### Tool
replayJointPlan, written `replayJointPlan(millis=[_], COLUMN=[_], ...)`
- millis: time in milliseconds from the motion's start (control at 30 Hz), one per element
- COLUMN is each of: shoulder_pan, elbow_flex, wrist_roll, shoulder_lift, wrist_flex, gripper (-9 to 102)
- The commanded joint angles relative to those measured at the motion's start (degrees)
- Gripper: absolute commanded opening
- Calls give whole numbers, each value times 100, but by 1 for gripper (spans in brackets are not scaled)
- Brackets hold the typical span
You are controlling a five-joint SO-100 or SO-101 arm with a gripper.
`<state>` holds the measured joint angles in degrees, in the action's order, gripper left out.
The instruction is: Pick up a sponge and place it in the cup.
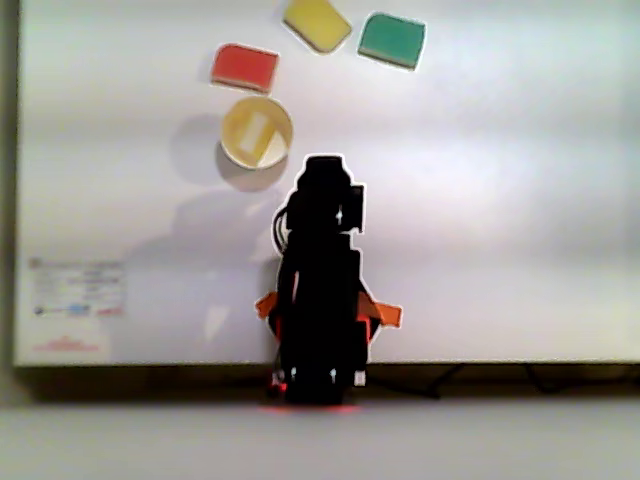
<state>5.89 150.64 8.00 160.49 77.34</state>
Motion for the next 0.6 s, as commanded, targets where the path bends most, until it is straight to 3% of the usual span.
replayJointPlan(millis=[0,567], shoulder_pan=[88,202], elbow_flex=[422,2355], wrist_roll=[105,264], shoulder_lift=[299,2663], wrist_flex=[-237,-185], gripper=[0,0])
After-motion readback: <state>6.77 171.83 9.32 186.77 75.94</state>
